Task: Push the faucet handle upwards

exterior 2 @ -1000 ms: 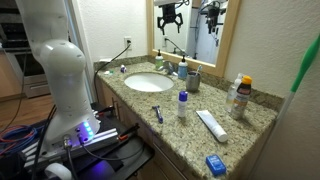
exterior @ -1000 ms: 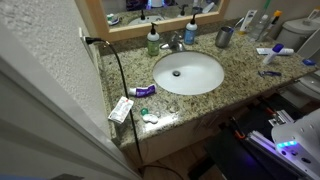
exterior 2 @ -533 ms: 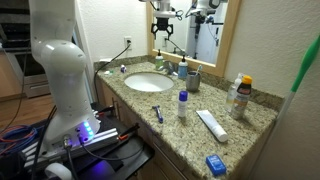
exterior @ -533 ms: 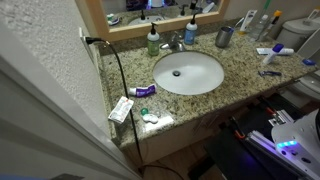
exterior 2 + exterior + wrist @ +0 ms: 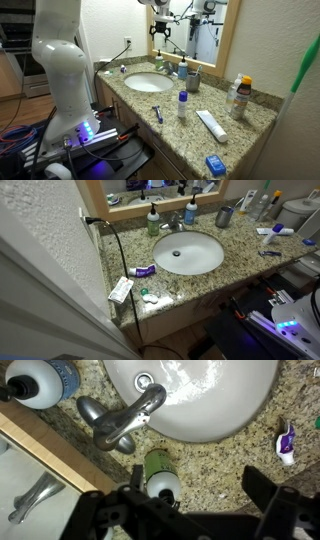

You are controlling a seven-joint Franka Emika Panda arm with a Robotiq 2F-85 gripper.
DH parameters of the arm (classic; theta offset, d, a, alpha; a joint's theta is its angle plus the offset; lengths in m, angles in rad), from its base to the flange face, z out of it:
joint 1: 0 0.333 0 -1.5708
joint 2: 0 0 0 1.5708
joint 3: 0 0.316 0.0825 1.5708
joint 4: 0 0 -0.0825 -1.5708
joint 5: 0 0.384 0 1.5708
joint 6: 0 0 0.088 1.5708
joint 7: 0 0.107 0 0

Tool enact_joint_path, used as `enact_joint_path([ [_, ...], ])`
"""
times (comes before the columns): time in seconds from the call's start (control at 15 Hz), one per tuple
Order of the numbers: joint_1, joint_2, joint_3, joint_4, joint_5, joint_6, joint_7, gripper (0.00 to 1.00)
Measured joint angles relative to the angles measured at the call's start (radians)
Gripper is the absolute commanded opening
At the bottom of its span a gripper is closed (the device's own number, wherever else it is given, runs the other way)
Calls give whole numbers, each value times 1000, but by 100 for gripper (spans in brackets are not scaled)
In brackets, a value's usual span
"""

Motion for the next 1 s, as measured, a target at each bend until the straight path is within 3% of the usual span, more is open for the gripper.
enact_joint_path([
  [0.47, 0, 0, 0, 0, 0, 0, 1, 100],
  [0.6, -3, 10, -4, -11, 11, 25, 71, 100],
  [0.8, -11, 26, -18, -69, 16, 151, 204, 100],
  [1.0, -19, 24, -20, -110, 20, 170, 259, 100],
])
